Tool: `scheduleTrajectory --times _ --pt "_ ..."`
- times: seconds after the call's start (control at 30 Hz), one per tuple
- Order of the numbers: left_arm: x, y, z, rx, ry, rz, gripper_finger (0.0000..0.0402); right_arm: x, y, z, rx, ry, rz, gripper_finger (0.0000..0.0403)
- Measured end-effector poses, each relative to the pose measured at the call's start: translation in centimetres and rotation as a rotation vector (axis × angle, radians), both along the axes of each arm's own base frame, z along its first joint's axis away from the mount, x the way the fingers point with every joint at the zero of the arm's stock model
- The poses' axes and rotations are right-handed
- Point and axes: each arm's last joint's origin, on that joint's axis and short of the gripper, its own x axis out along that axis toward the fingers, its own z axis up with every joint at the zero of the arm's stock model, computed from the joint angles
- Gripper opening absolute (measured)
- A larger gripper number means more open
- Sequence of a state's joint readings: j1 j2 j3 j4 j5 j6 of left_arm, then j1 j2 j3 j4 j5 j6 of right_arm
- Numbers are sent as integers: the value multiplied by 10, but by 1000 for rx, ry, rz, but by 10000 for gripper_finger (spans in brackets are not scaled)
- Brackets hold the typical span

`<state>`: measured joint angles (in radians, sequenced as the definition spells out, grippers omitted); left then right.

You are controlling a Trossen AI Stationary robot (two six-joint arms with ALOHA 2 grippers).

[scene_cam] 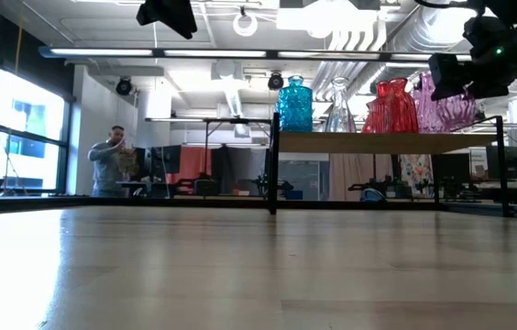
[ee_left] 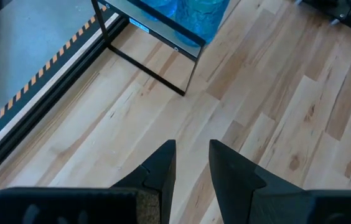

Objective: Sort vases onto shelf
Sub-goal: Put the purple vase on the shelf aligned with the other purple vase

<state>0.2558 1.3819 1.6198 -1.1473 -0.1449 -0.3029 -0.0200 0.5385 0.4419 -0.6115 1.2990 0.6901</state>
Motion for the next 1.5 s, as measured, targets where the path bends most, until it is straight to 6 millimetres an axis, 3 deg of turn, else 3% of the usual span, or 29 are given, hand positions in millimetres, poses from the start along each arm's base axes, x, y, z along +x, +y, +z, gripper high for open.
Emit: scheduleTrajectory --times 0.6,1.5 --pt "0 0 0 0 0 0 88 14 -18 -2 17 20 -103 218" --pt "0 0 0 48 26 -69 88 19 -20 -3 10 25 -128 218"
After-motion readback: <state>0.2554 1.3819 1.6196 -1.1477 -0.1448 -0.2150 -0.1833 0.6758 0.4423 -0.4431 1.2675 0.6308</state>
